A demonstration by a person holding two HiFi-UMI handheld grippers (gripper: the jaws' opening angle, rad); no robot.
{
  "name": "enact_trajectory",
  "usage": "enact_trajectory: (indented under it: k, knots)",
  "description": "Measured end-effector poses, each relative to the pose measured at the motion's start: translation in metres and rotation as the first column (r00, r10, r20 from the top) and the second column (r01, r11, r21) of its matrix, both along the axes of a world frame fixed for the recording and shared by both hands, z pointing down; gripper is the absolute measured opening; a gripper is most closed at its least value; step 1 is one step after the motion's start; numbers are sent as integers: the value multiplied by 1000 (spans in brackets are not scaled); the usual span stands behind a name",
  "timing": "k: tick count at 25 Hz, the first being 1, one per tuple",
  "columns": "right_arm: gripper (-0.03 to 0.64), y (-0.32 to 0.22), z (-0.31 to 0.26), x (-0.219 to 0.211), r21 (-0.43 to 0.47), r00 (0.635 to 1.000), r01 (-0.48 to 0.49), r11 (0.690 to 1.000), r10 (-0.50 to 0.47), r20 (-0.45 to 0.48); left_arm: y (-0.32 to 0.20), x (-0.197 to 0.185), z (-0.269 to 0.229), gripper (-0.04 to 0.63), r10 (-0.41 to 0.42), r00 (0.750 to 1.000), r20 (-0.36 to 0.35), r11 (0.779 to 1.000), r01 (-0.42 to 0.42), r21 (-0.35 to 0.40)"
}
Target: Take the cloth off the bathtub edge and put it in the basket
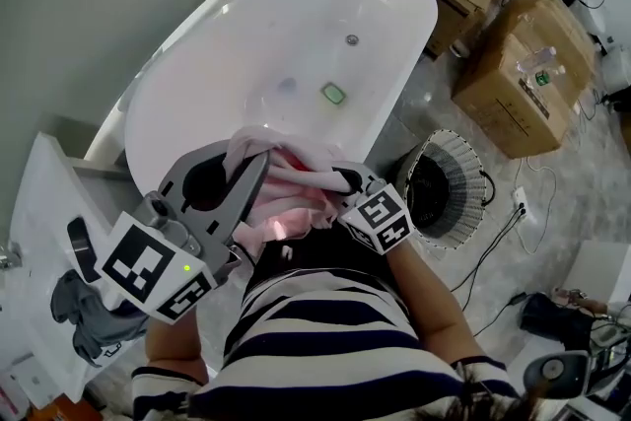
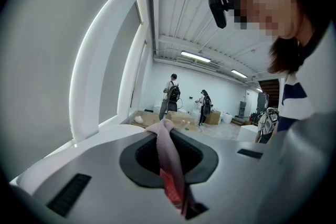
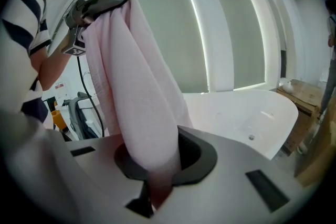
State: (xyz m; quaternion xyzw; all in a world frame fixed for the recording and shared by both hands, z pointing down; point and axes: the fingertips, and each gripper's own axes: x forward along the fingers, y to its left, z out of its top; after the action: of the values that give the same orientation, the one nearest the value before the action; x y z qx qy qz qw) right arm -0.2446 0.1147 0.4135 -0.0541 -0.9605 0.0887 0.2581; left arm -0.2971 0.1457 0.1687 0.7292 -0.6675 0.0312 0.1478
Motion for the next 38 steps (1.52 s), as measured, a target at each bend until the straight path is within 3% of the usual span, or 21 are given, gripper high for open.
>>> enact_trajectory:
  k: [5, 10, 18, 33, 38]
  knots:
    - [63, -21, -16, 24, -61, 993, -108, 992, 111, 43, -9, -2, 5, 29, -23, 1000, -7, 1000, 23, -2]
    - [63, -39, -36, 53, -97, 977, -190, 977, 198, 75, -23, 6, 10, 30, -45, 998, 50, 999, 46, -9]
    - [61, -85, -92, 120, -169, 912, -349, 922, 375, 168, -57, 54, 16, 31, 5, 999, 51, 1000, -4, -16]
    - [61, -140, -178, 208, -124, 824, -475, 871, 490, 283, -101, 130, 35, 31, 61, 998, -3, 998, -61, -24]
    - [61, -157, -208, 236, -73, 794, -515, 854, 507, 337, -119, 155, 35, 31, 110, 993, -32, 994, -111, -2]
